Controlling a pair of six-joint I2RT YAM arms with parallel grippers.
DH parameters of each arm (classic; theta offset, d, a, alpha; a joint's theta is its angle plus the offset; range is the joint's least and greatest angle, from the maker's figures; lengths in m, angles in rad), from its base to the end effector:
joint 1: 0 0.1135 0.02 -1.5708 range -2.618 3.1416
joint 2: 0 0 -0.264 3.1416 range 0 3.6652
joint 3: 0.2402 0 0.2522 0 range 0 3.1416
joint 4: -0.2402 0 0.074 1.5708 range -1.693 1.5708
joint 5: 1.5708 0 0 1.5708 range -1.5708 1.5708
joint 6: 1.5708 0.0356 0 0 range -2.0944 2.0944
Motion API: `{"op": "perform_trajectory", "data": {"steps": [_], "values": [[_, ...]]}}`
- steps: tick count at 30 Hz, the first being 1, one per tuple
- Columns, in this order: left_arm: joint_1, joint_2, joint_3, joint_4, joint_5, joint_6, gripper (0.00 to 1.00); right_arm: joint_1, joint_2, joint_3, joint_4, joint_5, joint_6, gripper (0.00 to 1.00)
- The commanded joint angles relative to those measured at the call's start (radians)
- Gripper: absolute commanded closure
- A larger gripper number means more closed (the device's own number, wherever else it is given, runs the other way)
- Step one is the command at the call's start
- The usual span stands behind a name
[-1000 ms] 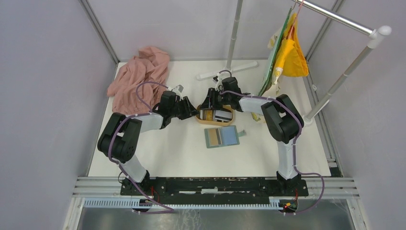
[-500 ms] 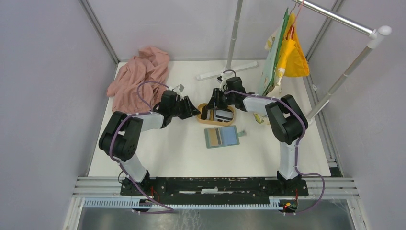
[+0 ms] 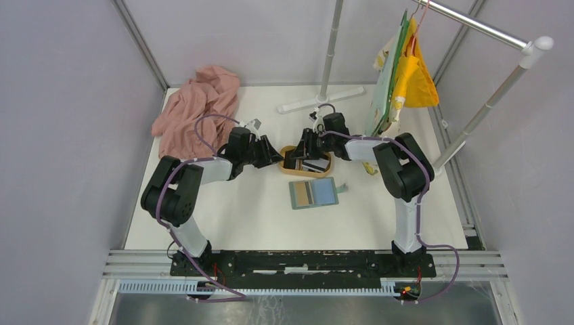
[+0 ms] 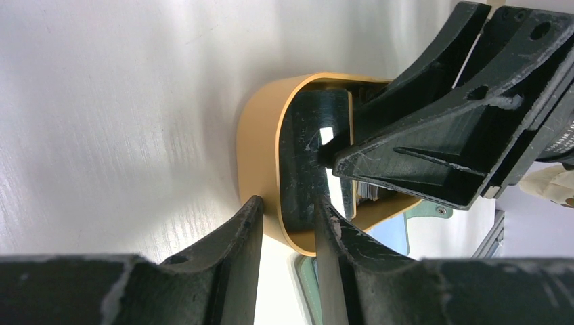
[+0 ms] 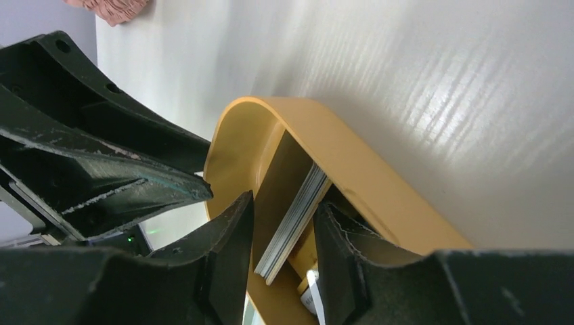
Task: Put the credit cards into the card holder
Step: Pick up the credit card from the storage box.
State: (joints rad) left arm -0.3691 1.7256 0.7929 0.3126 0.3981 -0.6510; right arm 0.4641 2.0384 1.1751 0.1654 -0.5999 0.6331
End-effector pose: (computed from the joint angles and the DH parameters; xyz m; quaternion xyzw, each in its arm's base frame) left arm 0.3137 -0.1362 0.1513 -0.0328 0.8756 -0.3725 0.3057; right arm 0.3693 0.2073 0.1356 -0.0514 0.8732 0.4391 0.2049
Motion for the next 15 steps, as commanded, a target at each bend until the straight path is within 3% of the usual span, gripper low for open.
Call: {"op": "perform_trajectory", "data": {"steps": [1,8,15], "values": [[-0.012,-0.010,0.029,0.040,0.005,0.028,0.60,0.007,0.052,0.066,0.072,-0.066,0.056,0.56],[-0.012,-0.073,0.001,0.040,-0.031,0.019,0.60,0.012,0.092,0.084,0.046,-0.023,0.088,0.55],[-0.011,-0.173,-0.046,0.026,-0.079,0.014,0.60,0.016,0.099,0.057,0.197,-0.124,0.227,0.59]]}}
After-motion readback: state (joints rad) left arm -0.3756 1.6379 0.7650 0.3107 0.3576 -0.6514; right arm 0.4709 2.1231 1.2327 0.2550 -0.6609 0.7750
